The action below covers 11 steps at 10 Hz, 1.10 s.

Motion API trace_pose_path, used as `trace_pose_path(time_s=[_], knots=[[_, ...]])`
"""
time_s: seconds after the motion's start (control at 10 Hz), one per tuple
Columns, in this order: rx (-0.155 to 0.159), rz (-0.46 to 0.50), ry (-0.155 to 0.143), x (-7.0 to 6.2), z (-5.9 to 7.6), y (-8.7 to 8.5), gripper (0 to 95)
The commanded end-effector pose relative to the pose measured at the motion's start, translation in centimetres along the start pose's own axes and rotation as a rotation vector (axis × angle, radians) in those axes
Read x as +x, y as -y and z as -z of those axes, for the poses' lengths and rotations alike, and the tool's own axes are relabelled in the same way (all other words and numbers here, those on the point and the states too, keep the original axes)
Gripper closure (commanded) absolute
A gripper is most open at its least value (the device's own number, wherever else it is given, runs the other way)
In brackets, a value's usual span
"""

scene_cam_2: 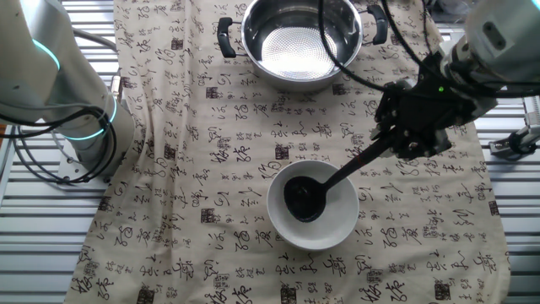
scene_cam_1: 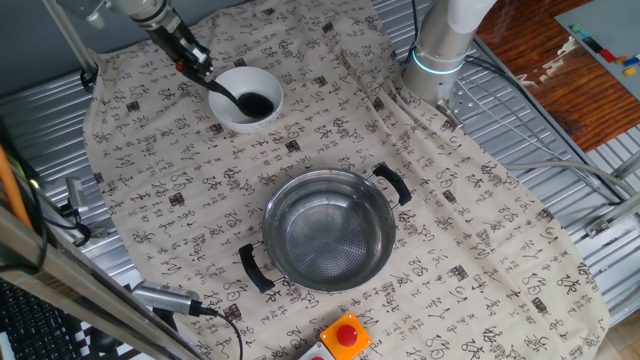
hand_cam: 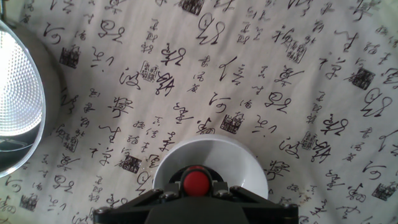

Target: Scoop water with a large spoon from one bowl to another

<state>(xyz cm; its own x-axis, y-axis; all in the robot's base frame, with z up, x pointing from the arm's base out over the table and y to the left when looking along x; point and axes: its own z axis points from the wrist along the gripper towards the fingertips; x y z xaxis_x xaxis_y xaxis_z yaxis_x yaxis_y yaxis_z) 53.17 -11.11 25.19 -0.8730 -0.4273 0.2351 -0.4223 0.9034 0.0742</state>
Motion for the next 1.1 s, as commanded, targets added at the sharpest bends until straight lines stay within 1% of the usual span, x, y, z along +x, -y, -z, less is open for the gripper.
trace_pose_path(time_s=[0.1,0.2,0.4,0.5,0.6,0.8,1.0,1.1], knots=[[0.001,0.001,0.004,0.12,-0.23,-0.07,95.0],[0.004,0.001,0.009,0.22,-0.52,-0.12,95.0],[0.011,-0.005,0.003,0.21,-0.56,-0.11,95.0],[0.011,-0.003,0.005,0.21,-0.55,-0.11,95.0],[0.009,0.001,0.007,0.21,-0.55,-0.11,76.0],[0.011,0.005,0.011,0.21,-0.55,-0.11,76.0],[0.016,0.008,0.022,0.21,-0.55,-0.11,76.0],[0.014,0.008,0.025,0.22,-0.55,-0.11,57.0]])
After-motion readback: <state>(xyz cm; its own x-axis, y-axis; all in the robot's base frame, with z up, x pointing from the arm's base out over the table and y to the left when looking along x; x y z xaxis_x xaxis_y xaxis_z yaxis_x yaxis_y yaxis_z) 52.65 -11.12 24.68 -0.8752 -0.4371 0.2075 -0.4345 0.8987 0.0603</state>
